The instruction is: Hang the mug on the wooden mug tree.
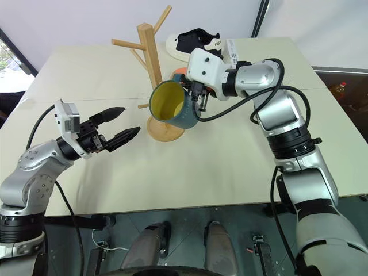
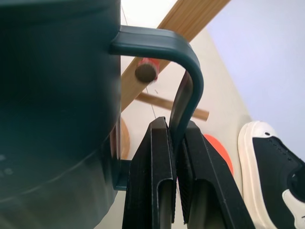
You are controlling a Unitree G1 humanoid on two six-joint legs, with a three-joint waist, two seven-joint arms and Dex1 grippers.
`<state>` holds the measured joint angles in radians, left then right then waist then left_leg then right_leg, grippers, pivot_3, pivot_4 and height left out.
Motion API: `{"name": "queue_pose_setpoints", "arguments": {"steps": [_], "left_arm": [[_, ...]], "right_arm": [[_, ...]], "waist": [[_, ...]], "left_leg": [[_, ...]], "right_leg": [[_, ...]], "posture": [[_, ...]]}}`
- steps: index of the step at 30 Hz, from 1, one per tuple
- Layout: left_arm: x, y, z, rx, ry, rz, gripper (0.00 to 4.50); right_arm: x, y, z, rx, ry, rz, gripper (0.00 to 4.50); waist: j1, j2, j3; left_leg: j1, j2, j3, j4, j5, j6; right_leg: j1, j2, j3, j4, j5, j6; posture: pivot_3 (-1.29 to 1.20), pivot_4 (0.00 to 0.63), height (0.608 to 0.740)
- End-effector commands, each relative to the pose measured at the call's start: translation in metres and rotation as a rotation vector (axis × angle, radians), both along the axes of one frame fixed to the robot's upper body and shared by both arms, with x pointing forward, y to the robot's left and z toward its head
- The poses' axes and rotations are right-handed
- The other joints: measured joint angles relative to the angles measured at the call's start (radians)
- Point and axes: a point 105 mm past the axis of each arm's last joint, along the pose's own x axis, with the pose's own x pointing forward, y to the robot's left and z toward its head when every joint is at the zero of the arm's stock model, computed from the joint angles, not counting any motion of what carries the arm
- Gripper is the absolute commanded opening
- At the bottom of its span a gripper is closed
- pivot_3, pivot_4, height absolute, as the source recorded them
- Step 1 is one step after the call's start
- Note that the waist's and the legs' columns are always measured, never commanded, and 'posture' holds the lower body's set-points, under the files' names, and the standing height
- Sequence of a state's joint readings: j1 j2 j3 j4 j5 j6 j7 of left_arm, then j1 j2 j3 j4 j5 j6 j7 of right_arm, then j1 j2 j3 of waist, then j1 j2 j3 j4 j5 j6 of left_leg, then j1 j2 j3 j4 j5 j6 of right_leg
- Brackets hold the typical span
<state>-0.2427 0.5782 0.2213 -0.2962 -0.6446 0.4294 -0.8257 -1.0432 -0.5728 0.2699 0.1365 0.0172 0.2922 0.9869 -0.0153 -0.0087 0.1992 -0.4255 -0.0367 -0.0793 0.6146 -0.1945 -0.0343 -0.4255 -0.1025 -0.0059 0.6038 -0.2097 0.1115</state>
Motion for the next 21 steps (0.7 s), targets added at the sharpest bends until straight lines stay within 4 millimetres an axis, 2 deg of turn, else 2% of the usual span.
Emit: {"name": "queue_pose_setpoints", "arguments": {"steps": [1,16,19,21], "left_arm": [[-0.004,0.000,0.012,0.000,-0.052,-0.005,4.50],[-0.007,-0.003,0.017,-0.022,-0.071,-0.022,4.50],[-0.007,-0.003,0.018,-0.025,-0.074,-0.021,4.50],[-0.008,-0.003,0.019,-0.025,-0.075,-0.021,4.50]], "right_arm": [[-0.003,0.008,0.017,0.002,-0.057,0.013,0.04],[0.006,0.016,0.008,-0.007,-0.032,0.002,0.04],[0.006,0.016,0.007,-0.007,-0.030,0.003,0.95],[0.007,0.016,0.007,-0.007,-0.031,0.002,1.92]], "waist": [[0.001,0.000,0.000],[-0.003,0.000,0.000],[-0.003,0.000,0.000],[-0.003,0.000,0.000]], "left_leg": [[0.000,0.000,0.000,0.000,0.000,0.000],[0.001,0.000,0.000,0.001,0.003,-0.004],[0.002,0.000,0.000,0.001,0.003,-0.004],[0.002,0.000,0.000,0.001,0.003,-0.004]], "right_leg": [[0.000,0.000,0.000,0.000,0.000,0.000],[-0.003,0.000,0.001,0.009,-0.001,-0.002],[-0.003,0.001,0.001,0.010,-0.001,-0.002],[-0.003,0.001,0.001,0.010,-0.001,-0.002]], "posture": [[0.00,0.150,0.740],[0.00,0.150,0.740],[0.00,0.150,0.740],[0.00,0.150,0.740]]}}
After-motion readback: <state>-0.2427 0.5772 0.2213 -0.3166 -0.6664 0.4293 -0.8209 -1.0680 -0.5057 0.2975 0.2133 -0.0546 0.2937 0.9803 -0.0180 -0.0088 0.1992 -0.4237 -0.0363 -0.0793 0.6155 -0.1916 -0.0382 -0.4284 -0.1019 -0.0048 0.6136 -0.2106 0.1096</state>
